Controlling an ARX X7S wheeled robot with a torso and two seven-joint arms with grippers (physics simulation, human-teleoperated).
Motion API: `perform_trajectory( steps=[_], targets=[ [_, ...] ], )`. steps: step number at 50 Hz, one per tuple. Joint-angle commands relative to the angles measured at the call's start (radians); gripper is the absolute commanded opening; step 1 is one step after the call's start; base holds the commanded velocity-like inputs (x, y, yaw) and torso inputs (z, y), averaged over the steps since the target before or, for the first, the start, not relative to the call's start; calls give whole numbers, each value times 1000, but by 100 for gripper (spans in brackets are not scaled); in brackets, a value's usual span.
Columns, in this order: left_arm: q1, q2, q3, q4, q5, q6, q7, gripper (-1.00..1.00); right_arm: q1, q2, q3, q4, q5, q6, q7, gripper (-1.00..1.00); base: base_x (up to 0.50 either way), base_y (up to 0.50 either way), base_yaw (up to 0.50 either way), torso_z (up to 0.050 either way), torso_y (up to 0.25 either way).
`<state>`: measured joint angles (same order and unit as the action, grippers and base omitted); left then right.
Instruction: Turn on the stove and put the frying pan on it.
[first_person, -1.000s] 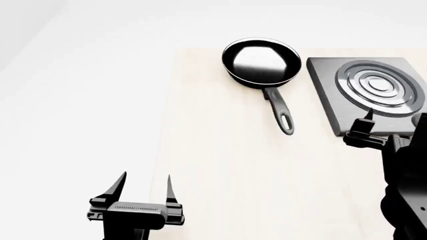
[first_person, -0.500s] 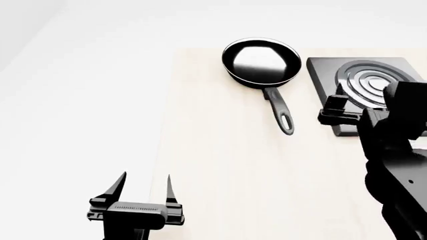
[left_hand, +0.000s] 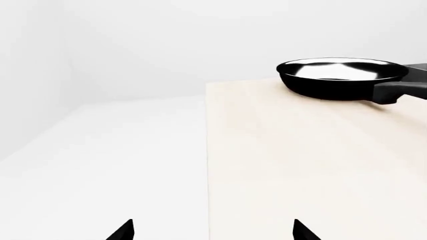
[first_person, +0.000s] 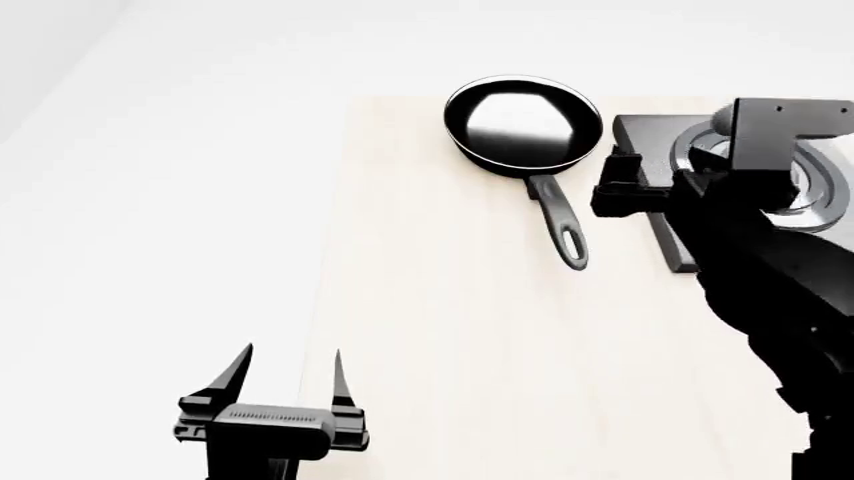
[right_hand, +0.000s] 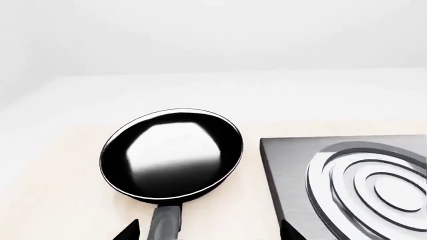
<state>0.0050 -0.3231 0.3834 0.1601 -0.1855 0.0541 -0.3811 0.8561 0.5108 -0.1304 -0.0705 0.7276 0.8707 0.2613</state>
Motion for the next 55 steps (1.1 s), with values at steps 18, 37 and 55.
perform_trajectory(
  steps=[18,37,55],
  targets=[
    [-10,-3,3,-13,-11,5,-2,100,337,-107,-177,413,-64,82,-111,100,0,0,0,0,0],
    [-6,-12,11,-2,-3,5,-10,100,492,-215,-293,740,-162,4,-199,100,0,0,0,0,0],
    [-7,-17,16,-1,-1,7,-12,100,555,-270,-323,910,-200,-60,-230,100,0,0,0,0,-93]
  ],
)
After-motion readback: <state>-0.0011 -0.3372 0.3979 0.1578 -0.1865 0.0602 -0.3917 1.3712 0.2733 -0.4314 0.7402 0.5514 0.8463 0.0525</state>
